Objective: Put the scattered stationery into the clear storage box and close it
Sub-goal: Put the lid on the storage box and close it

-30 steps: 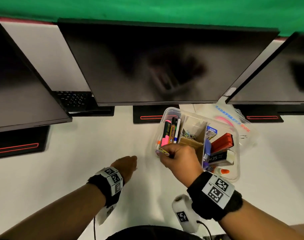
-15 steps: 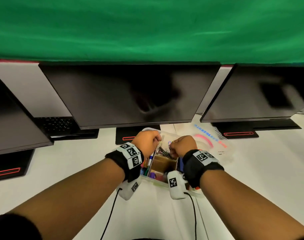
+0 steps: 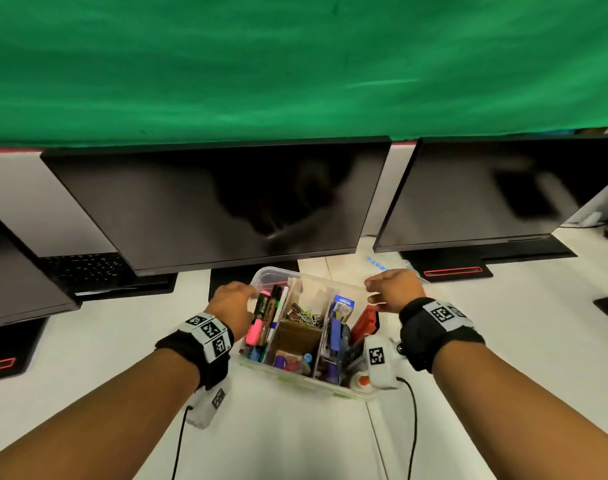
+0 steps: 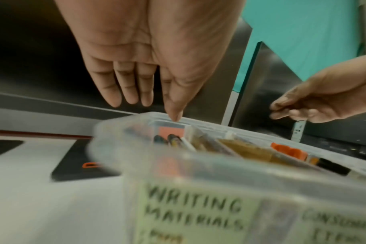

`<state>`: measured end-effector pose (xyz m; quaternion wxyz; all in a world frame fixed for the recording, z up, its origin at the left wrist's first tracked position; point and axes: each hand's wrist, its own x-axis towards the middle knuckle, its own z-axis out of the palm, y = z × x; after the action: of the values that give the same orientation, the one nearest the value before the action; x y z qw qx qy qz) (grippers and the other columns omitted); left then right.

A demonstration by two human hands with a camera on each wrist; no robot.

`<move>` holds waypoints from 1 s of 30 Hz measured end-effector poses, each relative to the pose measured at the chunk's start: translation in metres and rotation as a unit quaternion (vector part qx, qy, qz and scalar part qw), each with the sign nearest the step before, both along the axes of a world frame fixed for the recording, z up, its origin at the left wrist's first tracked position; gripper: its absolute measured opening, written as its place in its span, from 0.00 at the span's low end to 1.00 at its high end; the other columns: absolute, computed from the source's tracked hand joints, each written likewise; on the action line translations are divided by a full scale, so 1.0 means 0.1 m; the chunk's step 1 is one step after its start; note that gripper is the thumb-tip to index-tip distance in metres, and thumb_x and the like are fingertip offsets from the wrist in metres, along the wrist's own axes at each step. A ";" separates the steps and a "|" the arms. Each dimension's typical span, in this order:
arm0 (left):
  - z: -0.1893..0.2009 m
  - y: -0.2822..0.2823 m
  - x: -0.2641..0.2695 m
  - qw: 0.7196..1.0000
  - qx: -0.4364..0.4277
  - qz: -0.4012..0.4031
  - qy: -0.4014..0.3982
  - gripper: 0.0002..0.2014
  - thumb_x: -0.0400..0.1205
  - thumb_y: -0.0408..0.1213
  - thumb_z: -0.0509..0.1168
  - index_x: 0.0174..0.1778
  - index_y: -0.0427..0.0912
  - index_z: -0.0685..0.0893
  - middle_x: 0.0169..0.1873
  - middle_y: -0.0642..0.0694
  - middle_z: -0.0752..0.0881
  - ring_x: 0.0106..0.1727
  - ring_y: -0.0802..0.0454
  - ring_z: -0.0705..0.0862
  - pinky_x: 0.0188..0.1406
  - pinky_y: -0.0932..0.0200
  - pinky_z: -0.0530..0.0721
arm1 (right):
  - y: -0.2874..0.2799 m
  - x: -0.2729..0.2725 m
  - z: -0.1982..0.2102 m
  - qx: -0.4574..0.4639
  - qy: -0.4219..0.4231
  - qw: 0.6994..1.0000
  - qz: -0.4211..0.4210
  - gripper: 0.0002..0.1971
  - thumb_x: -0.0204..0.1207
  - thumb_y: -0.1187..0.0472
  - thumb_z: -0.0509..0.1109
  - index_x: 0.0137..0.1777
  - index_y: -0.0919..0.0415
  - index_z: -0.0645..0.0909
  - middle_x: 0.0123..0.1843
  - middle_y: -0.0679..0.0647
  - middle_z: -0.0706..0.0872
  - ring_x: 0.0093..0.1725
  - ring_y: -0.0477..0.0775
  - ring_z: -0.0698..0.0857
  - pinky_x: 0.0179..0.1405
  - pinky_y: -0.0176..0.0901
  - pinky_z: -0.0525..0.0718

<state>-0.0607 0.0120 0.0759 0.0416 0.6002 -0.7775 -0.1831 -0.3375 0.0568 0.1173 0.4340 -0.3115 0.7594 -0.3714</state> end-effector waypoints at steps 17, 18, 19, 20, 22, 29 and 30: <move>-0.27 0.38 0.36 0.998 0.024 0.053 0.029 0.35 0.78 0.16 0.55 0.78 0.49 0.62 0.79 0.45 0.65 0.76 0.46 0.70 0.76 0.51 0.73 | 0.41 -0.67 -1.22 0.207 0.365 0.881 0.216 0.32 0.81 0.54 0.63 0.81 0.60 0.56 0.82 0.57 0.62 0.80 0.56 0.64 0.79 0.43 0.61; -0.27 0.39 0.42 0.997 0.023 0.060 0.029 0.35 0.77 0.16 0.55 0.78 0.49 0.62 0.78 0.46 0.65 0.76 0.46 0.71 0.75 0.51 0.73 | 0.41 -0.66 -1.28 0.212 0.374 0.874 0.225 0.32 0.81 0.53 0.62 0.81 0.60 0.55 0.82 0.57 0.62 0.80 0.56 0.64 0.79 0.43 0.61; -0.28 0.41 0.49 0.997 0.022 0.068 0.030 0.35 0.77 0.16 0.54 0.78 0.50 0.63 0.78 0.46 0.66 0.75 0.46 0.72 0.75 0.51 0.74 | 0.41 -0.65 -1.35 0.208 0.386 0.868 0.233 0.32 0.80 0.53 0.63 0.81 0.61 0.56 0.81 0.58 0.63 0.79 0.57 0.66 0.79 0.43 0.62; -0.28 0.42 0.54 0.996 0.023 0.075 0.034 0.35 0.78 0.16 0.54 0.78 0.50 0.63 0.78 0.46 0.66 0.75 0.46 0.73 0.74 0.51 0.74 | 0.42 -0.62 -1.39 0.211 0.400 0.859 0.239 0.32 0.80 0.52 0.63 0.80 0.61 0.58 0.80 0.59 0.66 0.78 0.58 0.68 0.77 0.44 0.65; -0.28 0.44 0.65 0.994 0.025 0.093 0.045 0.33 0.79 0.17 0.51 0.77 0.50 0.64 0.78 0.46 0.67 0.73 0.46 0.75 0.73 0.51 0.75 | 0.43 -0.54 -1.46 0.205 0.427 0.846 0.246 0.29 0.78 0.52 0.66 0.76 0.60 0.64 0.74 0.59 0.71 0.73 0.59 0.72 0.73 0.47 0.72; -0.30 0.54 0.80 0.990 0.012 0.129 0.060 0.30 0.81 0.20 0.50 0.78 0.48 0.64 0.77 0.44 0.70 0.72 0.46 0.76 0.72 0.53 0.76 | 0.55 -0.43 -1.56 0.169 0.470 0.827 0.259 0.20 0.78 0.53 0.65 0.68 0.57 0.71 0.65 0.54 0.81 0.67 0.56 0.76 0.62 0.44 0.78; -0.29 0.55 0.80 0.989 0.012 0.134 0.061 0.30 0.82 0.20 0.50 0.78 0.48 0.64 0.77 0.43 0.70 0.73 0.45 0.76 0.72 0.53 0.76 | 0.57 -0.42 -1.55 0.171 0.489 0.811 0.272 0.17 0.79 0.53 0.63 0.66 0.57 0.72 0.64 0.53 0.82 0.65 0.55 0.77 0.60 0.44 0.79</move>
<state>0.0192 0.0672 0.0467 0.1063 0.6874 -0.6835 -0.2212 -0.3799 0.1134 -0.0377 0.1346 -0.5667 0.8067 0.0997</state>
